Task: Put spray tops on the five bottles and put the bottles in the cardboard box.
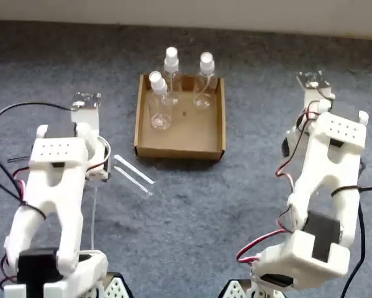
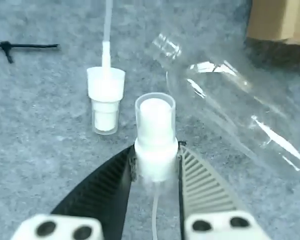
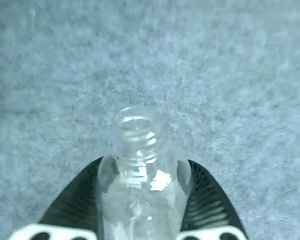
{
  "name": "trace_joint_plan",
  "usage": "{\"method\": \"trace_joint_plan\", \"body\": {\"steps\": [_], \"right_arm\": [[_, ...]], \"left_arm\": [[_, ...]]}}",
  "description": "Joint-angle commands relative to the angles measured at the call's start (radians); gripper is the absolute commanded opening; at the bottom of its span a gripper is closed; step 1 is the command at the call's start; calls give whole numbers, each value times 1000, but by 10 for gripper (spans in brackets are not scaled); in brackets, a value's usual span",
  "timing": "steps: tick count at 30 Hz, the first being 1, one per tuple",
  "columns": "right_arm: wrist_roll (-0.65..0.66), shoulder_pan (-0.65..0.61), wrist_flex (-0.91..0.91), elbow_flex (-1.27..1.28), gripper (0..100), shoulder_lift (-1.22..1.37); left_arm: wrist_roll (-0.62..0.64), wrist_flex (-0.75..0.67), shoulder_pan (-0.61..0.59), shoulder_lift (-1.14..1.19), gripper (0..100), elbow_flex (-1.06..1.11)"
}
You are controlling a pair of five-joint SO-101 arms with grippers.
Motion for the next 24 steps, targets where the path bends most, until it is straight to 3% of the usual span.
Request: {"method": "trace_joint_plan", "body": {"steps": [1, 8, 13, 17, 24], "right_arm": [[-64, -71, 7, -45, 4, -163], [-284, -283, -15, -33, 4, -372], [-370, -438, -170, 85, 4, -611], [-440, -527, -344, 349, 4, -852], [-446, -711, -748, 967, 4, -1267]], "left_arm": [[-8, 18, -5, -209, 4, 8], [-37, 64, 62, -443, 4, -68], [-54, 72, 79, -512, 4, -285], [-51, 64, 143, -512, 4, -455], [-49, -25, 424, -512, 4, -642]]}}
